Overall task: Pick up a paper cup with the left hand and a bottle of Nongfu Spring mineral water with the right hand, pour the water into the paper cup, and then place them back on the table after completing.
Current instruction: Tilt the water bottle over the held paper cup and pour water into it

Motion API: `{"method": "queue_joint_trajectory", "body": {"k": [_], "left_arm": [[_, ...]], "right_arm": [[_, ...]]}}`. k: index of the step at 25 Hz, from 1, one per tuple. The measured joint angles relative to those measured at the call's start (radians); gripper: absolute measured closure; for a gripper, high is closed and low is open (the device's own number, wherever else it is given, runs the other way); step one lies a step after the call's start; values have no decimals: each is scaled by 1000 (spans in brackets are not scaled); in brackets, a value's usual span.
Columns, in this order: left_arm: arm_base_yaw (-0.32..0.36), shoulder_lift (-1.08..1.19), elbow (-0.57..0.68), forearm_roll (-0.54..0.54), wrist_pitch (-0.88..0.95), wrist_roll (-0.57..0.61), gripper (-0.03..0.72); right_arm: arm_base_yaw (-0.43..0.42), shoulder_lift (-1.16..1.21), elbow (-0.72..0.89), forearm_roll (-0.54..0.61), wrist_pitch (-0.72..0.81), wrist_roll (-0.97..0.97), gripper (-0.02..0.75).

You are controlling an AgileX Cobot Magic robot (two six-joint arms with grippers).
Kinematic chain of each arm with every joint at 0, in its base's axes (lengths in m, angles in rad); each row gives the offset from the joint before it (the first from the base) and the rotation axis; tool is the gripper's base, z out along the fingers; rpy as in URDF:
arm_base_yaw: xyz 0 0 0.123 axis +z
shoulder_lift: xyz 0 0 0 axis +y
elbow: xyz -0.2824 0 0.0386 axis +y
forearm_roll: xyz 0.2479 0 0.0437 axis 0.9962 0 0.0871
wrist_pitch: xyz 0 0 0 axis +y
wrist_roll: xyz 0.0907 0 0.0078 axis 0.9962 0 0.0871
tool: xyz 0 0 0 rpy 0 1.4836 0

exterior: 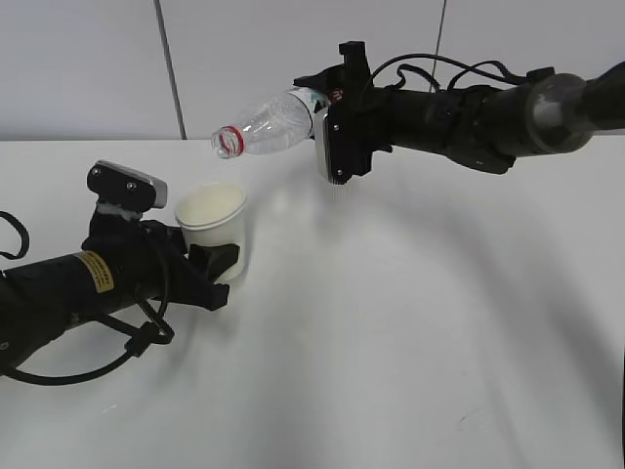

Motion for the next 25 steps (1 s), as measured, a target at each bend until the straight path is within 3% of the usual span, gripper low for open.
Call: {"method": "queue_joint_trajectory", "body": {"k": [25], "left_arm": [[0,0,0,1,-25,0,335]], "right_arm": [[0,0,0,-1,2,-77,259]]}}
